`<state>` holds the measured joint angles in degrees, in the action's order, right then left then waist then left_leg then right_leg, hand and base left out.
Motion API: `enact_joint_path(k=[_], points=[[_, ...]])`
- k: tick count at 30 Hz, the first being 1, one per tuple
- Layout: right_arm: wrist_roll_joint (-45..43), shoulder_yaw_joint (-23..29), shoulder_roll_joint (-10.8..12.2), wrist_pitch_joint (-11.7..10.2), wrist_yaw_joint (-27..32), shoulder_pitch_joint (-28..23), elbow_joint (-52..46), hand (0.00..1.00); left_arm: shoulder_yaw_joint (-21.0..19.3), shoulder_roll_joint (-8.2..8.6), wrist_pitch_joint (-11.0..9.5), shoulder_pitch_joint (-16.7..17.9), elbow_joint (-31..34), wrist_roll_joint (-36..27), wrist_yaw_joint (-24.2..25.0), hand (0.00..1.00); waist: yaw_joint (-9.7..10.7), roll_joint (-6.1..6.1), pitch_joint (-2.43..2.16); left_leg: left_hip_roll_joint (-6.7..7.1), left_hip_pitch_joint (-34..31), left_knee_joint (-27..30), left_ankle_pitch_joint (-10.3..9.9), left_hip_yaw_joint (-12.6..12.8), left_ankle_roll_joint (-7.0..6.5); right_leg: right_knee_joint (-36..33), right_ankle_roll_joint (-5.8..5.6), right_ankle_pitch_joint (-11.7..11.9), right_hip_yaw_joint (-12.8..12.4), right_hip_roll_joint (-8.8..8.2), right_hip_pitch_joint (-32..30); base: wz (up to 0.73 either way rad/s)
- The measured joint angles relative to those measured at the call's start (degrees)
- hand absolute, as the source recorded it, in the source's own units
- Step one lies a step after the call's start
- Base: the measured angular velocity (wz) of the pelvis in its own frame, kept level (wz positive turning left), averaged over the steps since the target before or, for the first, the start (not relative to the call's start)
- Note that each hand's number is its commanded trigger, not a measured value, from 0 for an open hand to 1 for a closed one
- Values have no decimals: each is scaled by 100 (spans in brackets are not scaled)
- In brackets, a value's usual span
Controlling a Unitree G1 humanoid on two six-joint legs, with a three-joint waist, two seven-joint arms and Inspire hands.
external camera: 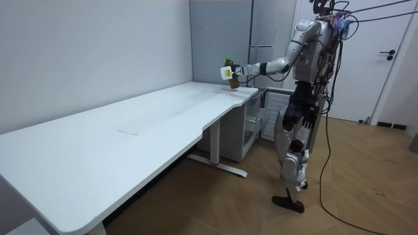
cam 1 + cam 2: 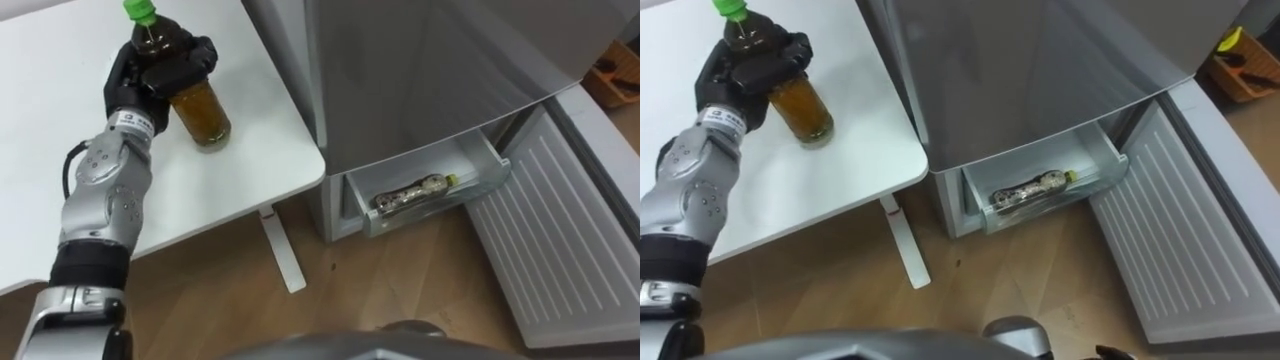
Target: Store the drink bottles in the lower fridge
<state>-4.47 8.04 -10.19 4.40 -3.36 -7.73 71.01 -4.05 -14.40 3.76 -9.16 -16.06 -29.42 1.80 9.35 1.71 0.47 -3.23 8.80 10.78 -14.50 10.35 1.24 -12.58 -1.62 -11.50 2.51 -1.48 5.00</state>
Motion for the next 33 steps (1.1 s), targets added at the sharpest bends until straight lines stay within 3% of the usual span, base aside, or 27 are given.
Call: enact_joint_path(k=[6,12,17,22,27,33], points=[[294,-14,56,-121,29,15,6,0,-16,182,-4,594,878,-12,34,100,-239,-83,0,5,-19,-4,0,-137,0,104,9,8,142,-11,75,7],[687,-206,102,-198,79,28,15,0,128,369,0,1066,1149,227,145,100,-374,-201,-35,10,-78,77,4,-370,7,144,10,8,469,-41,194,24],[876,-258,134,-195,73,93,15,0,150,490,-5,1196,1467,72,191,100,-527,-225,-34,13,-160,99,43,-450,34,188,32,21,560,-48,190,10],[915,-465,125,-199,71,192,15,0,306,640,-6,1296,1571,-71,592,100,-677,-231,-37,35,-227,106,81,-559,40,237,40,23,636,-53,212,9],[926,-667,129,-343,74,252,13,0,501,645,-6,1451,1574,-451,753,100,-691,-230,-40,54,-318,165,82,-750,41,287,44,26,815,-67,243,20],[1007,-1040,126,-349,118,471,18,0,765,615,-4,1520,1575,-851,944,100,-829,-248,-34,83,-484,256,84,-930,44,281,45,27,1000,-96,197,15]])
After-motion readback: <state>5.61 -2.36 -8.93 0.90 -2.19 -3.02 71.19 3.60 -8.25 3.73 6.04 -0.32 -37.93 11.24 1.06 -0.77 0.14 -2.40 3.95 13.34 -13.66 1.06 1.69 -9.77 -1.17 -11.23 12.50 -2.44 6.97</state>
